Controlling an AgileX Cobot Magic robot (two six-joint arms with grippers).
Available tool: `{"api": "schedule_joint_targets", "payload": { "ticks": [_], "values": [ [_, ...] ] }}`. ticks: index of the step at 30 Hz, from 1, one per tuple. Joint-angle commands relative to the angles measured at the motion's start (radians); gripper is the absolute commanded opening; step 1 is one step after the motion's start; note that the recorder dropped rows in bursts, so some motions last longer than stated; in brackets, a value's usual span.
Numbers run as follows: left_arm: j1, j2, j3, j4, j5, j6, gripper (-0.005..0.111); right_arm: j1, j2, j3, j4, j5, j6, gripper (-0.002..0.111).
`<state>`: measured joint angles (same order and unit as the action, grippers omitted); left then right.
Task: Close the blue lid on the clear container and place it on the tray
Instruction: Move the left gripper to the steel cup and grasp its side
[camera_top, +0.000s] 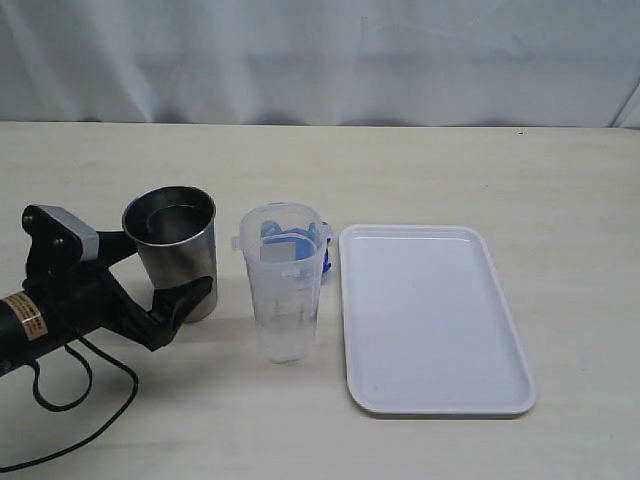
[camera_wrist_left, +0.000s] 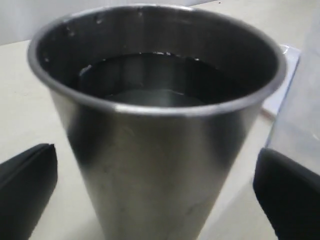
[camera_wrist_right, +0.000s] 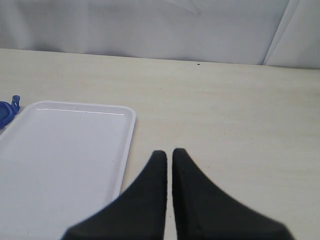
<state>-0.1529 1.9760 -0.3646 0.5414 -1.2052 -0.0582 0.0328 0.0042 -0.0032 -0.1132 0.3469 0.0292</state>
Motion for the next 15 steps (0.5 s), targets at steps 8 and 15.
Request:
{"api": "schedule_joint_targets", "payload": {
  "ticks": [8,15],
  "values": [
    [0.001,0.083,-0.093,0.000,-0.016,0.000,0.102,-0.007,-0.004,0.003,0.001,-0.001,-0.007,0.005],
    [0.001,0.093,-0.109,0.000,-0.016,0.000,0.102,-0.007,-0.004,0.003,0.001,-0.001,-0.007,0.005]
  ]
}}
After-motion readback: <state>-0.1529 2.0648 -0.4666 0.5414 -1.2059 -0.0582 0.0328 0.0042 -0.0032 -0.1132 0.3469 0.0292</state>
